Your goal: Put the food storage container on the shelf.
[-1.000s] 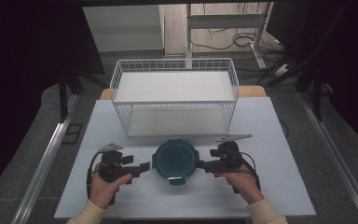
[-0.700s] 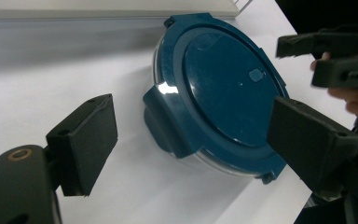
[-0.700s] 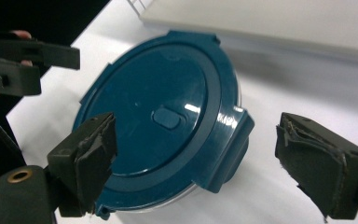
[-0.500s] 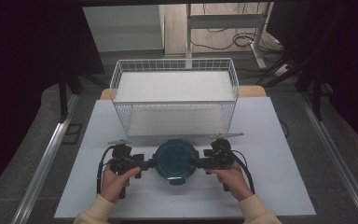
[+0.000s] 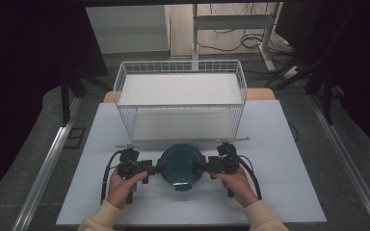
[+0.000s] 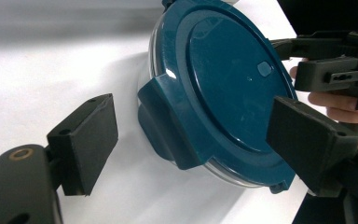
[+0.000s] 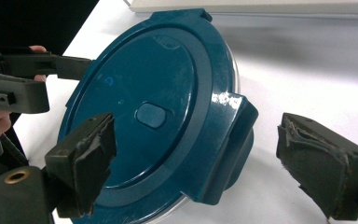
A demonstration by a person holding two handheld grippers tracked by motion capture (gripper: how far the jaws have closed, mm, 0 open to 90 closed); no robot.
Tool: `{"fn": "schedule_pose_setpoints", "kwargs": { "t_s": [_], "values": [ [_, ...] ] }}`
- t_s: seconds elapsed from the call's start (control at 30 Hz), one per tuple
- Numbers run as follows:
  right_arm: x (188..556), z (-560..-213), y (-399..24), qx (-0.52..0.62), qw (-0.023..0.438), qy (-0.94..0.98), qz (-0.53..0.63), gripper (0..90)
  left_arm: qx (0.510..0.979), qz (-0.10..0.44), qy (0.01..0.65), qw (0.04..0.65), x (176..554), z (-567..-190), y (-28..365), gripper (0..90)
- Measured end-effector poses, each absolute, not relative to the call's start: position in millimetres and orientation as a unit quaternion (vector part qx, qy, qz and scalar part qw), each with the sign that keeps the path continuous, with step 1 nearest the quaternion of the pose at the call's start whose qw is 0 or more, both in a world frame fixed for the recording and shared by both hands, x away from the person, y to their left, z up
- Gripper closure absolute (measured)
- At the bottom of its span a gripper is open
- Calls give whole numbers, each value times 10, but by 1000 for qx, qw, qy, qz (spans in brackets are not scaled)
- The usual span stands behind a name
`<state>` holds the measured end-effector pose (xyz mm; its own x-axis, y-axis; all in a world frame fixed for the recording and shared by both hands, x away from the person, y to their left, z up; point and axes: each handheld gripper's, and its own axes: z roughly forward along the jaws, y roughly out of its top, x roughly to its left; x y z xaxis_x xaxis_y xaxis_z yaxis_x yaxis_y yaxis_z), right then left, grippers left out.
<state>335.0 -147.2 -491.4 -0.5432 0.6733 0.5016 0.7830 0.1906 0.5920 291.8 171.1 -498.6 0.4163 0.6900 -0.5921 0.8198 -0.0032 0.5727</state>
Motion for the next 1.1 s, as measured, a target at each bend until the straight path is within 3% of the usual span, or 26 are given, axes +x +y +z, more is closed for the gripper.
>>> {"fn": "schedule_pose_setpoints", "kwargs": {
  "t_s": [0.43,0.5,0.77,1.1],
  "values": [
    [3362,-5015,-1384,-481,92,-767,-415,120,698,-109,540,457,2986,-5094,1608,159],
    [3362,-5032,-1370,-480,99,-766,-416,139,686,-140,542,466,3006,-5159,1608,159],
    [3363,-5083,-1350,-489,122,-754,-422,147,685,-148,543,462,3012,-5204,1561,167],
    [3357,-5116,-1402,-511,154,-731,-425,204,671,-149,565,457,3003,-5204,1569,246]
  ]
}}
